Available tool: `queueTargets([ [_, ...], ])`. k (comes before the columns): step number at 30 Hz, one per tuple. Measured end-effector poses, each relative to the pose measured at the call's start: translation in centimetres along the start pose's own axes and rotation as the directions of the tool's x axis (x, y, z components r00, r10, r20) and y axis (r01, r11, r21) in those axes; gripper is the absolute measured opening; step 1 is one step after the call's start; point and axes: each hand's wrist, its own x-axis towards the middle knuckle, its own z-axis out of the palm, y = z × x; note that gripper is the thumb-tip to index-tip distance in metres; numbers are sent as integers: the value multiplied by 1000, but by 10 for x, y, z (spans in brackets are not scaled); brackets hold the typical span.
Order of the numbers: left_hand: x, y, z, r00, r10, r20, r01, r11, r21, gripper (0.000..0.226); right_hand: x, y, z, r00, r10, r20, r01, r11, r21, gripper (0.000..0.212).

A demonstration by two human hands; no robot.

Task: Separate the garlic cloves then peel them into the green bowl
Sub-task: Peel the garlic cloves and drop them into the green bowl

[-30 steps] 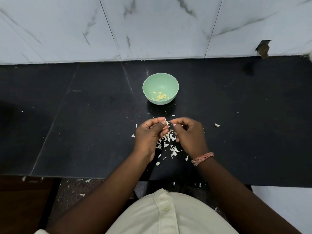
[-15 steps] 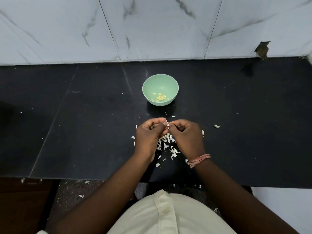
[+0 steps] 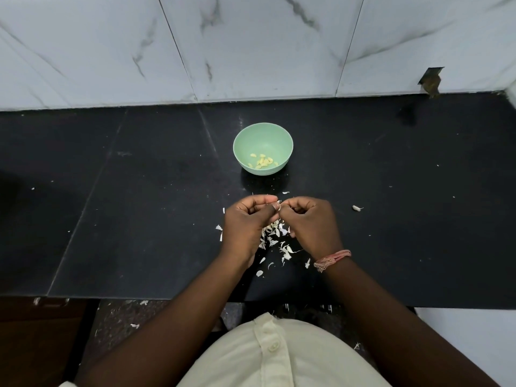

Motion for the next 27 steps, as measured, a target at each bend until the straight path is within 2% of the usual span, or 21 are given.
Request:
queueTargets([
  [9,-2,-1,2,1000,-1,-31,0,1000,-19,14,-1,-3,0,999,4,33,-6,998,55,14],
  [19,-1,-1,-4,997,-74,36,76,996,-55,14,-1,2,0,998,27,61,-32,996,85,13],
  [24,0,-5,-3,998,-60,28,60,998,5,11,1,2,2,999,23,33,-27,992,126,11],
  [27,-1,-5,-3,995,-84,54,85,996,-23,15,2,4,1,1000,16,7,-17,995,103,11],
])
